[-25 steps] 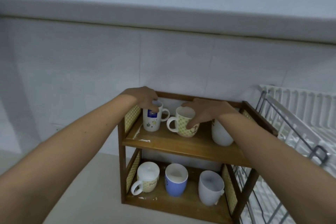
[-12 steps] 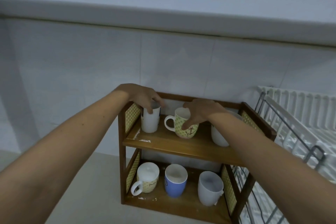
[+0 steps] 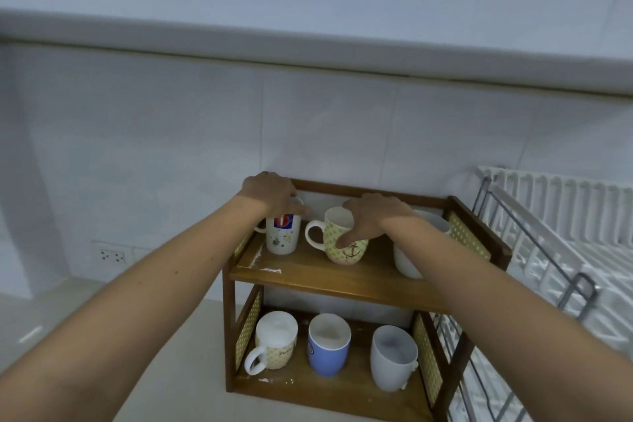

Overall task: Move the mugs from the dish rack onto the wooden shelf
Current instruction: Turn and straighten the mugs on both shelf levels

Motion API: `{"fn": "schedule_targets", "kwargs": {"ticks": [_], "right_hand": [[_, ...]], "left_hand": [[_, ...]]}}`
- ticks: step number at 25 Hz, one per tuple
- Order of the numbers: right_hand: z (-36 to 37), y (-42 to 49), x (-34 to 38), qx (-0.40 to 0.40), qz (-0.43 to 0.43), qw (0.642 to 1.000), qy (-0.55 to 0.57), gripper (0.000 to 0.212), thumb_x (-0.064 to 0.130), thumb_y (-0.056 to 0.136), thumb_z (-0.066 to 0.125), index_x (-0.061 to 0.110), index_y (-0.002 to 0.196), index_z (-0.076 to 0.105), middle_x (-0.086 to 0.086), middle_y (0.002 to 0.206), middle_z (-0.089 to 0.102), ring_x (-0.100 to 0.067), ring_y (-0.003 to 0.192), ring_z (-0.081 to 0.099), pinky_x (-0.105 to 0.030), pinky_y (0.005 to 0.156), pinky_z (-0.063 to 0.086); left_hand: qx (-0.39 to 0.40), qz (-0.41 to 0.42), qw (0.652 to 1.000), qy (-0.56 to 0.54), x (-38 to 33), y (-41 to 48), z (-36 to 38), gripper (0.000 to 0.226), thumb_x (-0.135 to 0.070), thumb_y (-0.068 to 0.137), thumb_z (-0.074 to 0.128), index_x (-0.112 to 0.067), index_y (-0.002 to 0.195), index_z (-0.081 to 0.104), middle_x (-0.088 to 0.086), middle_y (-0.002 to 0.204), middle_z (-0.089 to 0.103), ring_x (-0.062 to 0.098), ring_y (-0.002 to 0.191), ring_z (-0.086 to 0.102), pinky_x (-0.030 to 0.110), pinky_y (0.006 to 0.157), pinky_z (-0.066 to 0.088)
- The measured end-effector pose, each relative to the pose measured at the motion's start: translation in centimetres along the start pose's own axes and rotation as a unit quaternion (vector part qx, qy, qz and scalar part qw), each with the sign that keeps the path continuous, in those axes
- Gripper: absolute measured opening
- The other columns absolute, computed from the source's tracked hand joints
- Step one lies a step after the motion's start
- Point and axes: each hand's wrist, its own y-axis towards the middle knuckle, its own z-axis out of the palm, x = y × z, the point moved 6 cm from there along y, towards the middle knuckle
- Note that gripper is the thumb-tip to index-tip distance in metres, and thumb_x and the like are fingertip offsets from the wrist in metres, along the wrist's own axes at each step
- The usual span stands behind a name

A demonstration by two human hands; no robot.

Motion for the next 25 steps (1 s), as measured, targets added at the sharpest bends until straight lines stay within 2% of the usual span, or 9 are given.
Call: {"fn": "schedule_targets", "kwargs": {"ticks": [2, 4, 6, 7, 11, 14, 18, 21, 25], "right_hand": [[-1.0, -1.1, -2.5, 0.017, 0.011, 0.999, 0.029, 0.098, 0.074, 0.075, 0.056, 0.031, 0.152, 0.015, -0.008, 0.153, 0.036, -0.033, 0.136, 0.037, -0.046, 0.106, 0.038], [-2.3, -2.3, -6.4, -0.014, 0.066, 0.998, -0.006, 0.084, 0.075, 0.079, 0.047, 0.027, 0.146, 0.033, -0.009, 0.144, 0.047, -0.031, 0.128, 0.045, -0.043, 0.096, 0.041], [-1.7, -3.6, -9.1, 0.000, 0.135, 0.990, -0.043, 0.079, 0.077, 0.078, 0.040, 0.021, 0.131, 0.053, -0.006, 0.132, 0.057, -0.027, 0.113, 0.056, -0.037, 0.086, 0.045], [-0.7, -3.8, -9.6, 0.025, 0.151, 0.988, -0.021, 0.083, 0.079, 0.077, 0.039, 0.019, 0.133, 0.052, -0.006, 0.134, 0.056, -0.026, 0.112, 0.057, -0.035, 0.086, 0.046], [0.4, -3.9, -9.3, 0.063, 0.084, 0.992, 0.073, 0.074, 0.059, 0.086, 0.049, 0.023, 0.148, 0.030, -0.005, 0.152, 0.036, -0.026, 0.129, 0.044, -0.030, 0.084, 0.044], [-0.4, -4.4, -10.1, 0.079, 0.057, 0.988, 0.121, 0.070, 0.034, 0.084, 0.062, 0.032, 0.146, 0.030, -0.003, 0.154, 0.031, -0.027, 0.134, 0.037, -0.031, 0.086, 0.040], [0.4, -4.6, -10.8, 0.059, 0.095, 0.985, 0.128, 0.086, 0.049, 0.079, 0.068, 0.027, 0.149, 0.023, -0.005, 0.154, 0.033, -0.030, 0.133, 0.040, -0.032, 0.081, 0.044], [0.5, -4.4, -10.8, 0.021, 0.073, 0.991, 0.111, 0.083, 0.040, 0.078, 0.072, 0.023, 0.148, 0.029, -0.006, 0.150, 0.037, -0.029, 0.129, 0.044, -0.030, 0.074, 0.046], [0.5, -4.4, -10.8, 0.014, 0.074, 0.992, 0.102, 0.081, 0.038, 0.079, 0.071, 0.023, 0.147, 0.031, -0.007, 0.149, 0.039, -0.030, 0.128, 0.045, -0.033, 0.078, 0.048]], "left_hand": [[-0.020, 0.005, 0.999, 0.048, -0.6, -0.4, -0.6, 0.078, -0.077, 0.081, 0.037, -0.023, 0.136, 0.047, 0.009, 0.130, 0.056, 0.028, 0.116, 0.054, 0.039, 0.088, 0.046], [-0.049, 0.067, 0.997, 0.006, -2.5, -0.5, -1.3, 0.076, -0.073, 0.084, 0.034, -0.025, 0.142, 0.038, 0.009, 0.139, 0.049, 0.030, 0.123, 0.049, 0.042, 0.093, 0.044], [-0.013, 0.136, 0.987, -0.081, -5.2, -0.6, -1.3, 0.075, -0.068, 0.086, 0.038, -0.025, 0.147, 0.031, 0.008, 0.149, 0.041, 0.029, 0.131, 0.043, 0.043, 0.102, 0.040], [0.020, 0.152, 0.983, -0.098, -6.7, -0.5, -0.9, 0.077, -0.068, 0.086, 0.041, -0.023, 0.148, 0.029, 0.008, 0.151, 0.039, 0.028, 0.133, 0.042, 0.042, 0.105, 0.039], [0.078, 0.158, 0.982, -0.063, -10.0, 0.1, 1.1, 0.082, -0.063, 0.083, 0.053, -0.019, 0.147, 0.029, 0.008, 0.150, 0.039, 0.030, 0.131, 0.043, 0.042, 0.103, 0.042], [0.079, 0.156, 0.983, -0.062, -10.2, 0.6, 1.2, 0.076, -0.057, 0.083, 0.059, -0.017, 0.143, 0.037, 0.008, 0.143, 0.049, 0.027, 0.123, 0.050, 0.040, 0.098, 0.047], [0.069, 0.171, 0.980, -0.073, -10.1, 1.1, 0.9, 0.076, -0.053, 0.077, 0.069, -0.013, 0.137, 0.045, 0.010, 0.136, 0.054, 0.028, 0.118, 0.053, 0.042, 0.095, 0.049], [0.063, 0.180, 0.977, -0.093, -9.8, 1.5, 0.9, 0.083, -0.051, 0.074, 0.073, -0.013, 0.140, 0.042, 0.010, 0.141, 0.050, 0.028, 0.123, 0.050, 0.040, 0.098, 0.046], [0.055, 0.186, 0.973, -0.123, -9.7, 1.9, 1.5, 0.089, -0.045, 0.075, 0.074, -0.016, 0.147, 0.030, 0.009, 0.151, 0.039, 0.028, 0.133, 0.041, 0.039, 0.104, 0.040]]}}
